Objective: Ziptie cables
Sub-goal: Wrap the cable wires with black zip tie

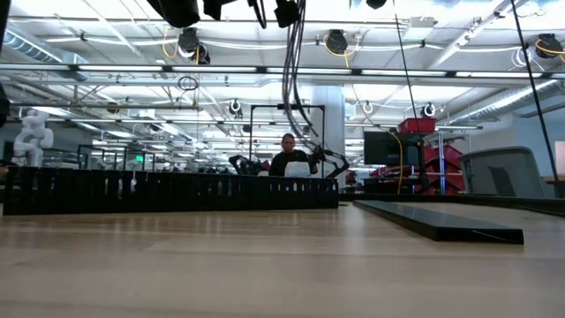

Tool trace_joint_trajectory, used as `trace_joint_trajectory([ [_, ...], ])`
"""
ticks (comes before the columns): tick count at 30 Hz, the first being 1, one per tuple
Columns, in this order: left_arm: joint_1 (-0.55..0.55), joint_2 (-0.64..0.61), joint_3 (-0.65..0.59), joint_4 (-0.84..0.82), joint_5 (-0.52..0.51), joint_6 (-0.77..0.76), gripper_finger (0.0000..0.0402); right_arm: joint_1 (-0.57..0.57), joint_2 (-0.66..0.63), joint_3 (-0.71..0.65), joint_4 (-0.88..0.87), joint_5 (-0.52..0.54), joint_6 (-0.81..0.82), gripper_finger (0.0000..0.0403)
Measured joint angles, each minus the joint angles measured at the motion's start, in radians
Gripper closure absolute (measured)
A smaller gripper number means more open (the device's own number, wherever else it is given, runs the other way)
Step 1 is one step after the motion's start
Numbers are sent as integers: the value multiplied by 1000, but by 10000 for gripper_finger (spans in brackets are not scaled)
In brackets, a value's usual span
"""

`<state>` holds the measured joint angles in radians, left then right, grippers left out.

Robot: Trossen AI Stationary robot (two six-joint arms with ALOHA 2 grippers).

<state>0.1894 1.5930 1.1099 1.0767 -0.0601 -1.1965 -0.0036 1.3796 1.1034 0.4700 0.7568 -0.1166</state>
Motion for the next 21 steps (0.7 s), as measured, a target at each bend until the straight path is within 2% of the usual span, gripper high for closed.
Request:
trace_joint_trajectory([
  [9,1,0,0,-15,-5,-43,374,8,-5,0,-35,8,2,403],
  [12,2,0,0,-41,-7,-212,374,8,-14,0,-61,7,35,403],
  [15,10,0,0,-114,36,-306,374,8,-18,0,-106,8,71,403],
  [21,35,-1,0,-245,155,-315,374,8,-22,0,-272,8,220,403],
])
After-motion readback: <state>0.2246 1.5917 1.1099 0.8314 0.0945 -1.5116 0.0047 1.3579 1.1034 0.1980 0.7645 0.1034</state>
